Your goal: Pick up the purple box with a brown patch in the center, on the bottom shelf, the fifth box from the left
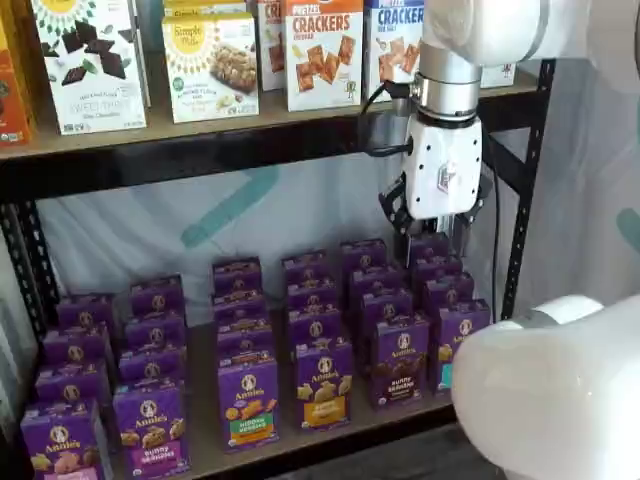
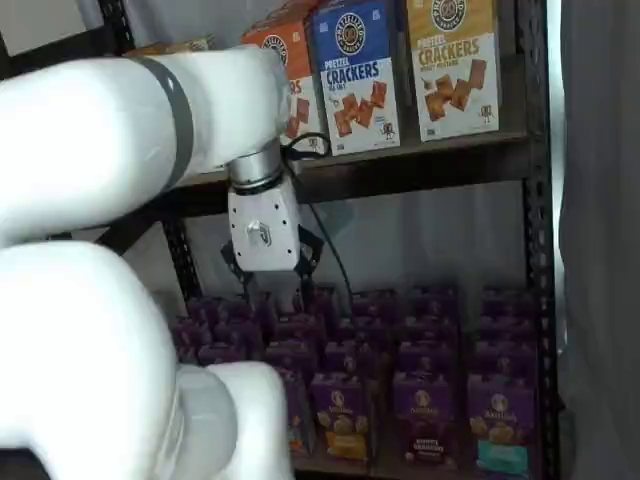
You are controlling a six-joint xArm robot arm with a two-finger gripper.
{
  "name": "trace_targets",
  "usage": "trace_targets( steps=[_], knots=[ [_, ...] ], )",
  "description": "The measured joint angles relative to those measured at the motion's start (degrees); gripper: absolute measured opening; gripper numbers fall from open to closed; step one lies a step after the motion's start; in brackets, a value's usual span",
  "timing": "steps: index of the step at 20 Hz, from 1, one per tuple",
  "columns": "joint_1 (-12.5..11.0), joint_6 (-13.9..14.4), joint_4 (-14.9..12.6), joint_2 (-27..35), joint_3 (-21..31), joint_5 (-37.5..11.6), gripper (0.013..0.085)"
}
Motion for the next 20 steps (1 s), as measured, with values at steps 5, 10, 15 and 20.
trace_targets(
  steps=[5, 10, 15, 20],
  knots=[
    [-3.8, -5.6, 8.3, -2.7, 2.3, -3.4, 0.085],
    [-1.5, -2.5, 4.9, -0.5, 1.4, -1.9, 0.085],
    [-0.7, -1.8, 4.0, 1.0, 3.4, -5.2, 0.085],
    [-0.1, -1.1, 2.2, 3.1, 6.7, -11.8, 0.085]
  ],
)
